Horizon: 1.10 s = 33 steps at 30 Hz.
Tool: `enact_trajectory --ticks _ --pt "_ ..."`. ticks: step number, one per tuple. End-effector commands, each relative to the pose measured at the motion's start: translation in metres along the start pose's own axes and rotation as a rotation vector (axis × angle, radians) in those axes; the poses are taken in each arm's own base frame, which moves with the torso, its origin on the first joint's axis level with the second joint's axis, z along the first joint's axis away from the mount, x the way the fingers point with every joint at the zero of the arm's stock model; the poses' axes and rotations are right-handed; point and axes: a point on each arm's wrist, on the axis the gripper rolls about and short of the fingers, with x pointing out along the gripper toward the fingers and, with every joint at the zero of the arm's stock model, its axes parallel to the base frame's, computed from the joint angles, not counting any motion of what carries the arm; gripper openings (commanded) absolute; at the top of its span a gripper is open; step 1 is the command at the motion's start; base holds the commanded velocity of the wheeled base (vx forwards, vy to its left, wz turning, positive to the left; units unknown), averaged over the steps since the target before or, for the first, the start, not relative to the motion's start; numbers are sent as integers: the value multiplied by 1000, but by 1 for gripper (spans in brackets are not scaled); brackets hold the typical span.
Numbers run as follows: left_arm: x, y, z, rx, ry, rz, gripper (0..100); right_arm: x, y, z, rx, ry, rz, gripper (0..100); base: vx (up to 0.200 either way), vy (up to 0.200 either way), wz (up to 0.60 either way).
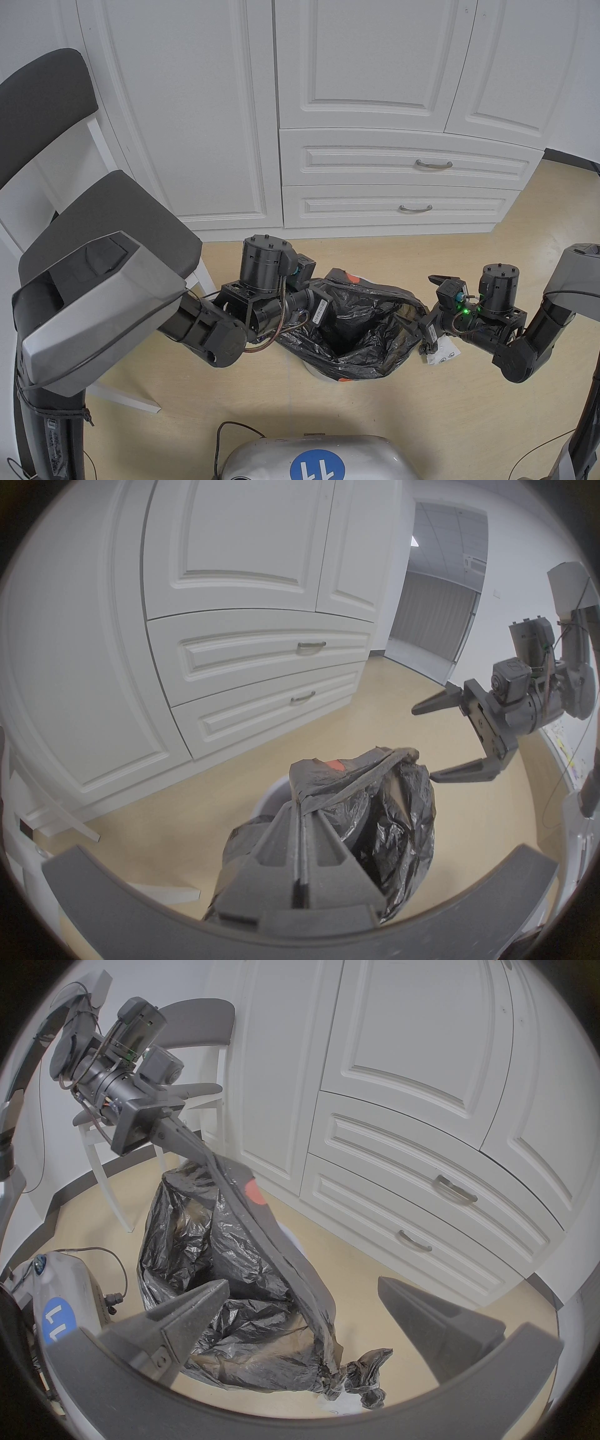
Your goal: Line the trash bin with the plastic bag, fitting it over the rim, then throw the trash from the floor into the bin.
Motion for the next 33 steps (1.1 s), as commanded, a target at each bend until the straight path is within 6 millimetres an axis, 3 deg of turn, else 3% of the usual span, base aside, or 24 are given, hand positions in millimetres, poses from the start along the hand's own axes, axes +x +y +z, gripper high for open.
enact_trajectory --ticks 1,2,15,22,23,24,26,32,33 --pt "-15 -3 4 6 12 -13 0 2 3 -3 -2 6 10 100 0 0 0" --pt "-16 -4 3 8 16 -17 100 2 4 -3 -2 7 12 100 0 0 0" --pt "-14 -4 2 6 15 -15 100 0 3 -2 -4 3 8 100 0 0 0" --pt "-36 -5 6 9 14 -12 100 -6 13 -3 -13 15 42 100 0 0 0" --pt "-54 -9 1 12 30 -19 100 -11 30 0 -36 18 97 100 0 0 0" --pt "-55 -9 0 12 31 -19 100 -12 31 0 -38 20 100 100 0 0 0" --pt "-76 -10 -7 10 18 -17 100 -18 51 -1 -78 30 167 100 0 0 0" --pt "-107 -6 -19 0 -86 17 100 -15 97 -4 -128 36 304 100 0 0 0" --pt "-107 -6 -19 0 -86 17 100 -15 97 -4 -128 36 304 100 0 0 0"
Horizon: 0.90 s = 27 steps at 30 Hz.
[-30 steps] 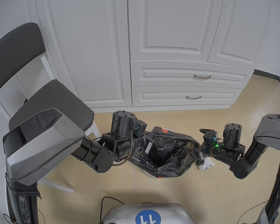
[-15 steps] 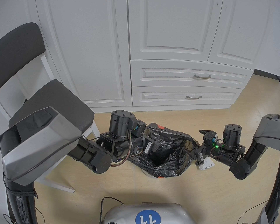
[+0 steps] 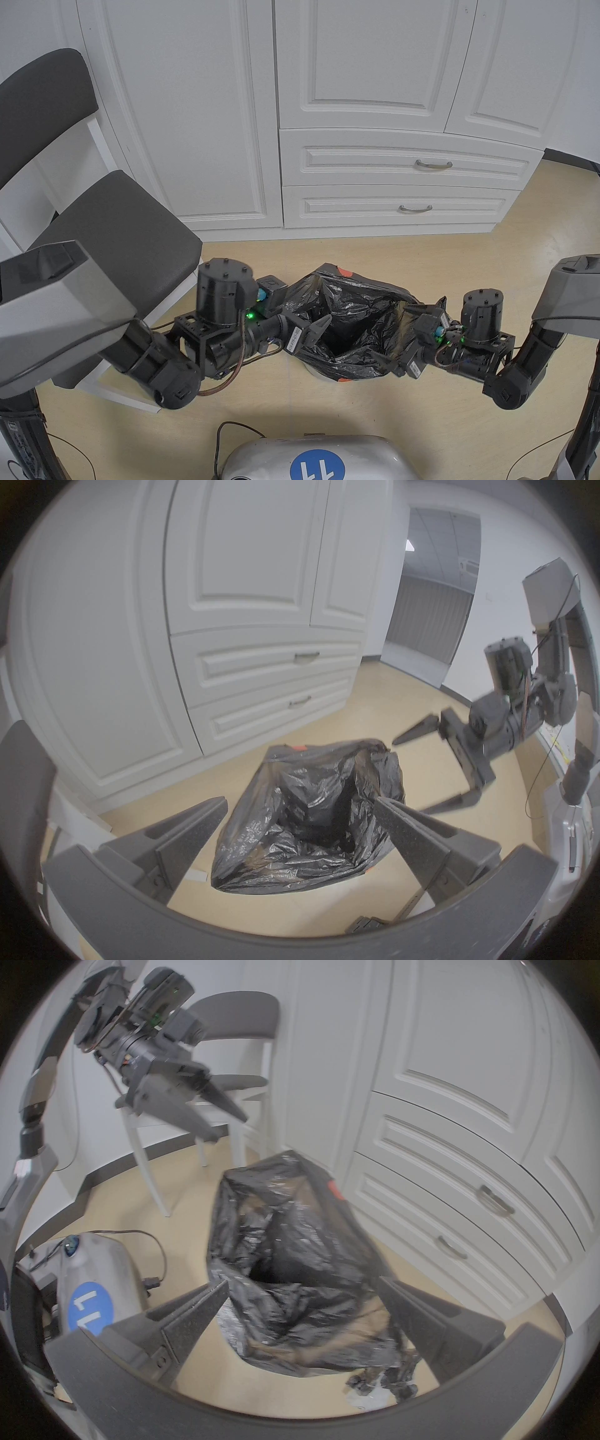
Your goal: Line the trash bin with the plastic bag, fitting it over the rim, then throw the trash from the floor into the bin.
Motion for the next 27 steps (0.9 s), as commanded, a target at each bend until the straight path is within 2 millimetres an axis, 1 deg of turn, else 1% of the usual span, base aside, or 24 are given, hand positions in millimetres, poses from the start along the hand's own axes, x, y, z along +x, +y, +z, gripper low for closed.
enact_trajectory --ticks 1,3,4,6,7,8,9,11,12,13,16,19,22,23,27 --pt "-43 5 -8 -9 -66 34 100 8 53 -6 -55 37 169 100 0 0 0" --pt "-50 9 -14 -13 -67 46 100 12 60 -12 -58 57 187 100 0 0 0" --pt "-50 9 -14 -13 -67 46 100 12 60 -12 -58 57 187 100 0 0 0" --pt "-54 12 -22 -18 -69 62 100 21 64 -21 -62 81 202 100 0 0 0" --pt "-54 12 -22 -18 -69 62 100 21 64 -21 -62 81 202 100 0 0 0" --pt "-55 14 -25 -20 -76 69 100 27 68 -27 -61 98 210 100 0 0 0" --pt "-55 14 -25 -20 -77 70 100 28 68 -29 -60 100 212 100 0 0 0" --pt "-55 14 -27 -20 -88 74 100 39 71 -34 -60 104 215 100 0 0 0" --pt "-55 14 -27 -20 -91 74 100 42 72 -35 -60 103 214 100 0 0 0" --pt "-54 14 -28 -18 -96 73 100 50 71 -39 -58 103 208 100 0 0 0" --pt "-51 13 -28 -17 -107 72 100 67 72 -45 -52 96 197 100 0 0 0" --pt "-50 12 -30 -17 -116 74 100 76 70 -49 -46 90 187 100 0 0 0" --pt "-49 13 -31 -17 -121 76 100 77 66 -46 -41 76 177 100 0 0 0" --pt "-49 13 -31 -17 -126 77 100 76 65 -44 -40 71 174 0 0 0 0" --pt "-50 13 -31 -17 -126 79 100 71 57 -37 -36 59 157 0 0 0 0"
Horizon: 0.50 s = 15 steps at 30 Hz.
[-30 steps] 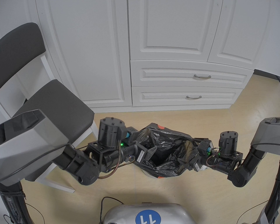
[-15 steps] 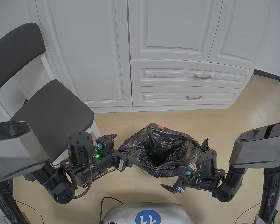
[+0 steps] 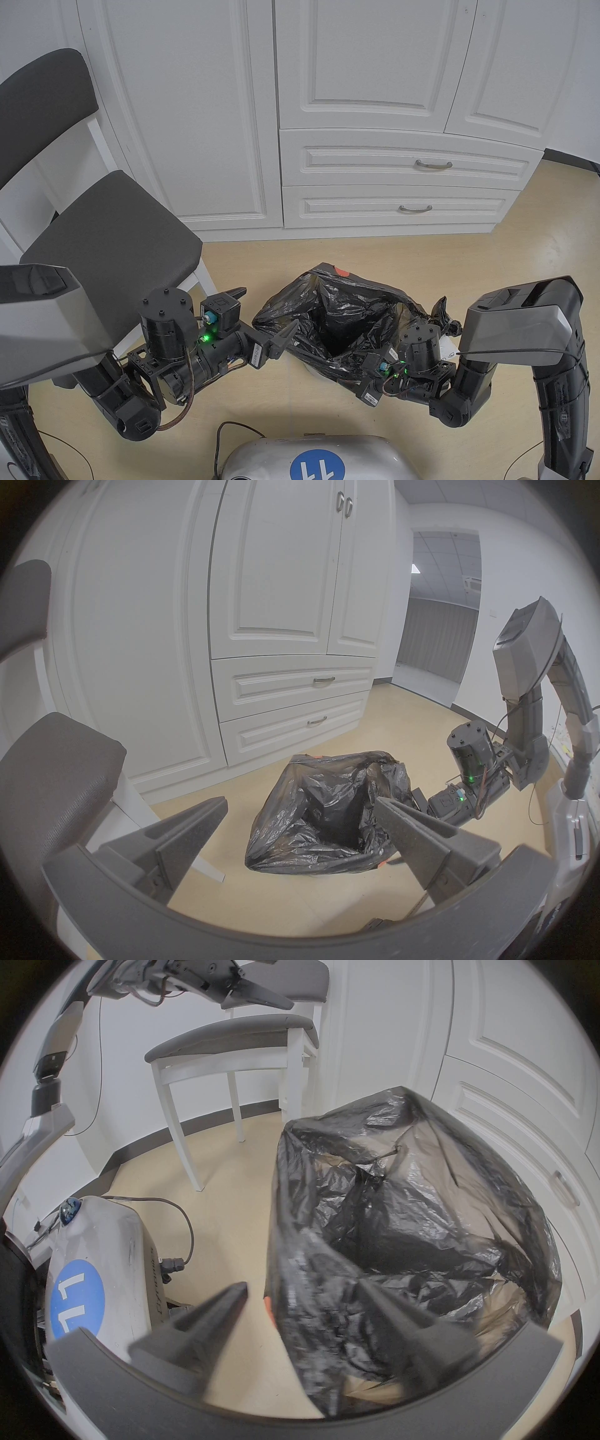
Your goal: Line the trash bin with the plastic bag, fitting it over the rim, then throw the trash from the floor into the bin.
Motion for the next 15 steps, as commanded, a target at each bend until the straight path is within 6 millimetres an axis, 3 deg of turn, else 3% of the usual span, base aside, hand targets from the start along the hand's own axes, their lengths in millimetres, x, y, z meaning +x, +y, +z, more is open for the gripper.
enact_trajectory --ticks 1,11,15 --pt "0 0 -3 0 9 1 100 -4 -6 2 6 -5 -15 0 0 0 0" --pt "-6 0 -2 0 -7 3 100 -33 -8 19 -5 -30 -19 0 0 0 0" --pt "-6 0 -2 0 -12 4 100 -54 -1 29 -19 -46 17 0 0 0 0"
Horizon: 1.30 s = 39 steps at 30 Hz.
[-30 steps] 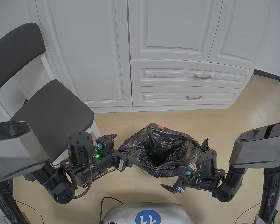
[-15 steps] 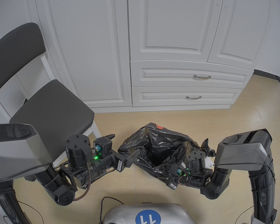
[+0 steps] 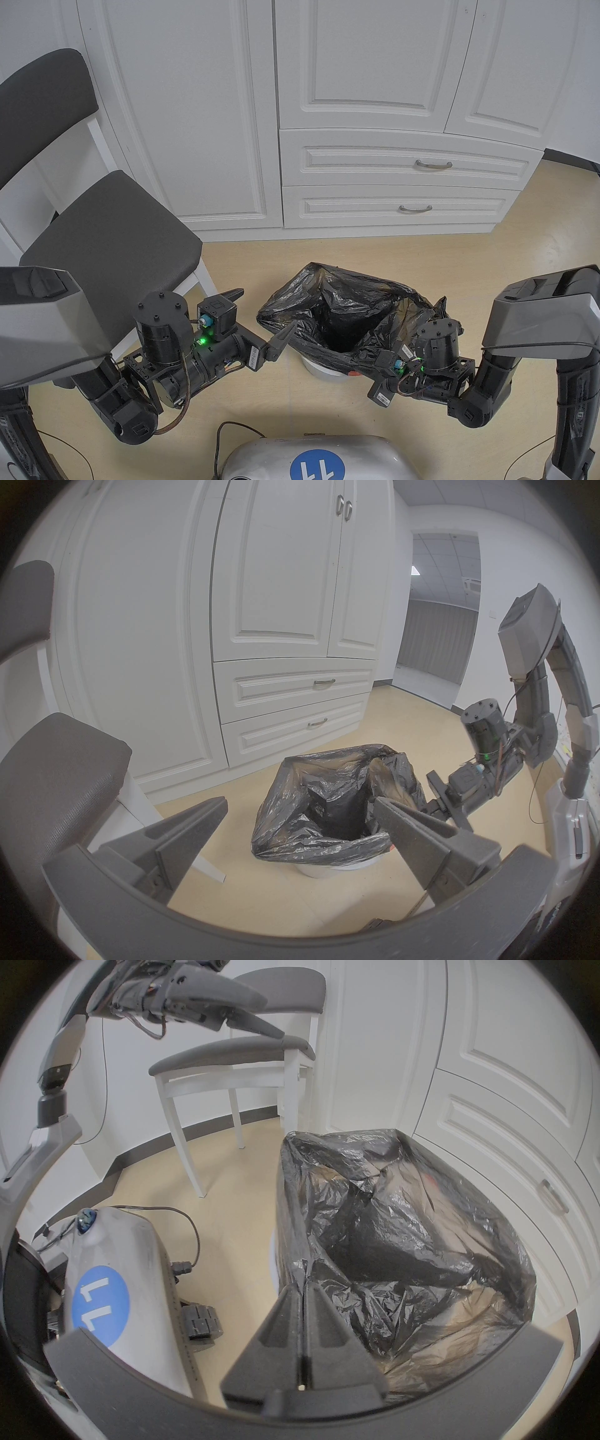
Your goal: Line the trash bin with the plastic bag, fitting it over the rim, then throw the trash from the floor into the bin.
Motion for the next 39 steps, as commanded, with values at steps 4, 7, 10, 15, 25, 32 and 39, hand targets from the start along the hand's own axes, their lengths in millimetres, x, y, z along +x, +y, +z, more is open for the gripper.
enact_trajectory --ticks 4,7,10,15,25,32,39 --pt "0 0 -2 0 7 1 100 -27 17 14 -33 -27 70 0 0 0 0" --pt "1 0 -4 0 8 1 100 -20 24 9 -36 -11 93 0 0 0 0" --pt "2 0 -5 0 10 1 100 -12 37 5 -44 -2 125 0 0 0 0" --pt "2 0 -6 0 11 2 100 -2 50 -2 -51 -23 126 0 0 0 0" --pt "5 -1 -11 0 -21 5 100 34 64 -29 -51 2 83 0 0 0 0" --pt "6 -1 -14 -5 -21 5 100 23 56 -19 -50 -9 56 100 0 0 0" --pt "5 -9 -15 -31 -15 -19 100 -24 42 20 -40 -103 28 100 0 0 0"
